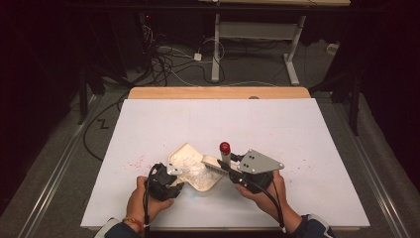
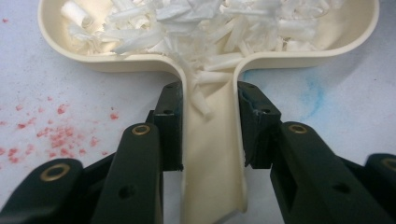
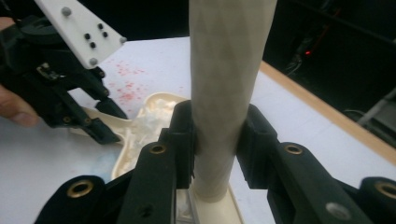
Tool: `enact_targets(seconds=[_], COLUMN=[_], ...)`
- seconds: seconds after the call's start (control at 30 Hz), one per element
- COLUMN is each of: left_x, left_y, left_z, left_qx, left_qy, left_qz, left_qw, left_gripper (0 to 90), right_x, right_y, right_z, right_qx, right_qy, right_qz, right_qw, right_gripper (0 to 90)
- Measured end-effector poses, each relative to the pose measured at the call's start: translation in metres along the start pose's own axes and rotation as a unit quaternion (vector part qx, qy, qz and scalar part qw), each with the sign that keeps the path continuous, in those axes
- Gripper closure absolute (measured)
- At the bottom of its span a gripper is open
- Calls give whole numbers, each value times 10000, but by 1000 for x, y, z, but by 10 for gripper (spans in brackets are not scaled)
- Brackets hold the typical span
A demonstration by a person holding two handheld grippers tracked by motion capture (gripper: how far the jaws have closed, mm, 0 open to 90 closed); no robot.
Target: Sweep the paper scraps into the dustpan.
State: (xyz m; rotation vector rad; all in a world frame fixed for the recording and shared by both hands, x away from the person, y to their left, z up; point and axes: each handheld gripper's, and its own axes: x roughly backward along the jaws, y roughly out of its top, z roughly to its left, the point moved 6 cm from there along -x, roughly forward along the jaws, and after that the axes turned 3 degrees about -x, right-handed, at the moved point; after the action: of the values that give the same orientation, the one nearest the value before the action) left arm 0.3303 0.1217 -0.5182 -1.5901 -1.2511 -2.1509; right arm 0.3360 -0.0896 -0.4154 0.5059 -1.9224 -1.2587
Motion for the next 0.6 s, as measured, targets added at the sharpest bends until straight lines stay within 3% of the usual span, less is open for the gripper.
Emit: enact_targets(seconds=[0.27, 0.6], left_x=[1, 4], left_y=[-1, -7], left_z=[5, 7], left_qx=[87, 157], left_qy=[86, 65], left_qz=[-14, -49], left_qw=[9999, 9998], left_gripper=[629, 630], right_x=[18, 60], right_y=[7, 6], right_z=[-19, -53], right_qx=[-177, -426], right_qy=[-201, -286], right_qz=[-215, -305], right_qw=[9994, 9982], right_gripper=[710, 710])
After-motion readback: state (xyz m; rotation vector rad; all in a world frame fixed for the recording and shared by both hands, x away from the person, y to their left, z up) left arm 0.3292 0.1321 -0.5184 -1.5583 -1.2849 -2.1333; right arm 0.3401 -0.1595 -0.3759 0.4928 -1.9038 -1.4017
